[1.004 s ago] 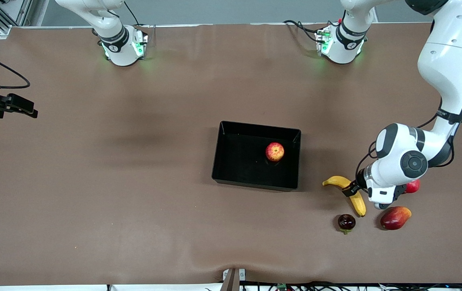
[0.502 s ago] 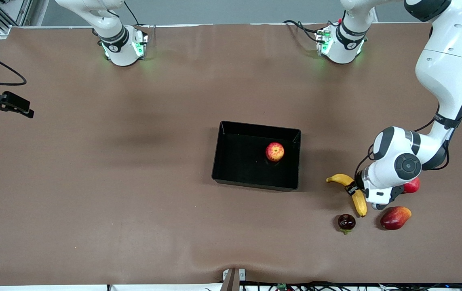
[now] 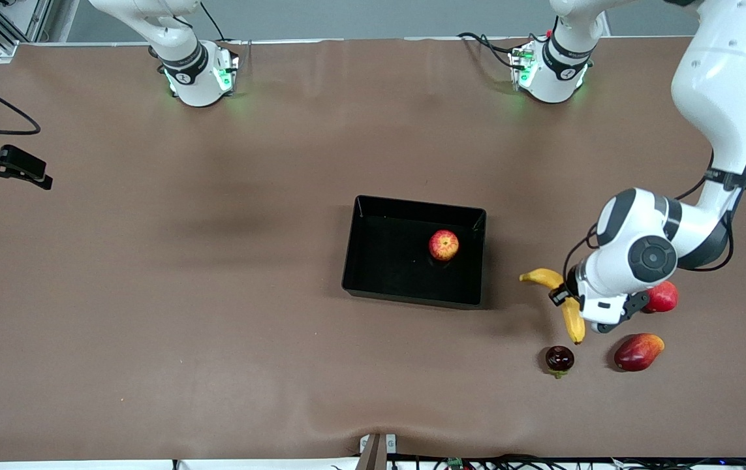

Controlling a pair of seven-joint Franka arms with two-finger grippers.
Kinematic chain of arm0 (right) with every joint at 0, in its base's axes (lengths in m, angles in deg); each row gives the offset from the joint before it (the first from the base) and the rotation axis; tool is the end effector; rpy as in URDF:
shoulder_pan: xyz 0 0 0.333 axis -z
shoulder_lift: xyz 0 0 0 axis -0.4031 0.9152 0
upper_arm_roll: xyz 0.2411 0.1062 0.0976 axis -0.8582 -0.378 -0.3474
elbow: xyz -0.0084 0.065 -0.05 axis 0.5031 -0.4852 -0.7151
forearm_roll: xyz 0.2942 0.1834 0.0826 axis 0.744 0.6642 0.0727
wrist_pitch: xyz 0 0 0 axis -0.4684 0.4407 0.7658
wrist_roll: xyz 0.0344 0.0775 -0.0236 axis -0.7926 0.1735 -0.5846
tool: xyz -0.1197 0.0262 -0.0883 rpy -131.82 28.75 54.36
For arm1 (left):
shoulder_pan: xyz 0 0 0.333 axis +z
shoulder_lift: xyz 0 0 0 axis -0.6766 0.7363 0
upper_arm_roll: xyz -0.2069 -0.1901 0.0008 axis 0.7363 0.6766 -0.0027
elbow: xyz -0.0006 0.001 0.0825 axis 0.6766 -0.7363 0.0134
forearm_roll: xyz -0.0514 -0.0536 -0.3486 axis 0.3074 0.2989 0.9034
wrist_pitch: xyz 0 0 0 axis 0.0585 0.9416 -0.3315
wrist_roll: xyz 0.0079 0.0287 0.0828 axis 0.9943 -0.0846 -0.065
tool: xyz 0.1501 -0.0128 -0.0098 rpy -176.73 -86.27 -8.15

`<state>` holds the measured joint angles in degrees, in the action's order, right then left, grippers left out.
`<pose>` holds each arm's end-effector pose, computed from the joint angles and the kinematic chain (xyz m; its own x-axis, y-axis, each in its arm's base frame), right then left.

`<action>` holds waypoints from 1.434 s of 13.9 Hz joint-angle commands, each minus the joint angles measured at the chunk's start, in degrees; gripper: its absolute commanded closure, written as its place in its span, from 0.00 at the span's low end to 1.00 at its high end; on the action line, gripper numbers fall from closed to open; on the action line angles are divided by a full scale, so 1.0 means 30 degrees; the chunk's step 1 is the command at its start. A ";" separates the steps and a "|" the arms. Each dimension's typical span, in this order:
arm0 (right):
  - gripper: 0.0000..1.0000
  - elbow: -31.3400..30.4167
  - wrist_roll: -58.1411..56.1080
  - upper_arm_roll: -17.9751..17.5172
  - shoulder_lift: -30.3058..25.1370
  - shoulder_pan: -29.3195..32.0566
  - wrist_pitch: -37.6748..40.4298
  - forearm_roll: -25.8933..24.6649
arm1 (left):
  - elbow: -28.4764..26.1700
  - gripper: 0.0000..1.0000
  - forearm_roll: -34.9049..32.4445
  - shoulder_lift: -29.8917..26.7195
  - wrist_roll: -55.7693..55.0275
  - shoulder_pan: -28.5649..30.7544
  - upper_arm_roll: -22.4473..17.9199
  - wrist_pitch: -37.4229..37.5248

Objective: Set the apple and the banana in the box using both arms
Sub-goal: 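Grasp the yellow banana with the left gripper and lift it, then carry the banana over the box and open the left gripper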

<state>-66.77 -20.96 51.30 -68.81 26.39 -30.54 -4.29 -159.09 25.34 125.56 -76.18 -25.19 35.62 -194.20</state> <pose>0.5165 -0.0379 0.5323 0.9994 -0.0058 -0.0354 -0.0059 -1.0000 -0.0031 0.6044 -0.1223 0.2397 0.8522 0.5207 -0.0515 0.5160 -0.8526 -0.0826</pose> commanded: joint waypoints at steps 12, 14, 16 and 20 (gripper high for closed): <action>0.00 0.0051 0.0328 -0.0390 -0.0347 0.0329 0.0156 0.0245 | 0.2758 1.00 -0.0136 0.0487 -0.9030 -0.5058 0.3472 0.3028; 0.00 0.0022 0.0328 -0.0361 -0.0347 0.0358 0.0156 0.0245 | 0.2787 1.00 -0.0166 0.0837 -0.9590 -0.6024 0.3471 0.2883; 0.00 -0.0007 0.0328 -0.0361 -0.0347 0.0329 0.0156 0.0274 | 0.3166 1.00 -0.0137 0.1509 -1.0118 -0.7079 0.3151 0.2503; 0.00 -0.0007 0.0328 -0.0361 -0.0318 0.0358 0.0098 0.0274 | 0.3373 1.00 -0.0107 0.2185 -1.0530 -0.9073 0.1804 0.1654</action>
<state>-66.66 -20.74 51.02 -69.01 26.39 -30.53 -4.15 -150.98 25.39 130.51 -106.66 -49.92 42.80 -188.17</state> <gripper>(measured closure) 0.000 0.595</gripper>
